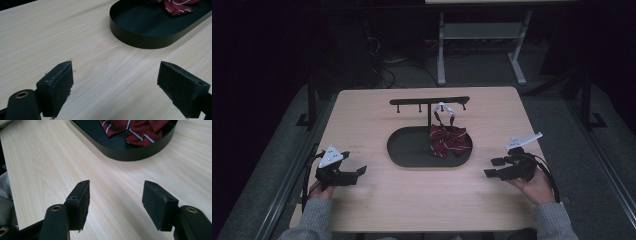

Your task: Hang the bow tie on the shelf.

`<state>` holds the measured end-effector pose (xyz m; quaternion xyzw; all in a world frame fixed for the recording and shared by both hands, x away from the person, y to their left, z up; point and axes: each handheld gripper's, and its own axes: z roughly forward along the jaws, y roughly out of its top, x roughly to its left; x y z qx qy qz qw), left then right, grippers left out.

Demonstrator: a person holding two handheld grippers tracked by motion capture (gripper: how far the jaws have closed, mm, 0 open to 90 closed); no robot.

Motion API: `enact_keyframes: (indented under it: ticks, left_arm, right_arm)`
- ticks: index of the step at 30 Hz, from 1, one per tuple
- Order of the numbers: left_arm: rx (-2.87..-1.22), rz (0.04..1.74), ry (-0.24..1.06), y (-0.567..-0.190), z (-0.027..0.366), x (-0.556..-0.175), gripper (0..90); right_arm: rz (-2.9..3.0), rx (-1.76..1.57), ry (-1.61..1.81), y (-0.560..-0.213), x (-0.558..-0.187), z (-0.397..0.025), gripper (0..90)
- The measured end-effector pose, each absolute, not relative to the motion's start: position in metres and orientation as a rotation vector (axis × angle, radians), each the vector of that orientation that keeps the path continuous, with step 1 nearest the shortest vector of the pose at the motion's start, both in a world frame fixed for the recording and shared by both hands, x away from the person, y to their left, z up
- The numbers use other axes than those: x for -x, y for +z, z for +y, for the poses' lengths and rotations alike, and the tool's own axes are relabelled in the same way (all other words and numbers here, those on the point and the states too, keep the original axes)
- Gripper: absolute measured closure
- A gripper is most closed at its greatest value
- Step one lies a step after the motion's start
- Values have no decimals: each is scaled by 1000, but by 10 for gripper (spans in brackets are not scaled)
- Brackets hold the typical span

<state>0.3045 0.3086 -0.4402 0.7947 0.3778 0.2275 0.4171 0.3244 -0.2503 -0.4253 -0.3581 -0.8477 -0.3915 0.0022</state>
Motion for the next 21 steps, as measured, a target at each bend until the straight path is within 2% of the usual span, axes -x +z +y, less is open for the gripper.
enact_keyframes:
  ticks: [21]
  left_arm:
    - [-1995, 947, 572, -440, 308, -304, 130]
  right_arm:
    - [-2605, 1180, -1262, -448, -304, -257, 358]
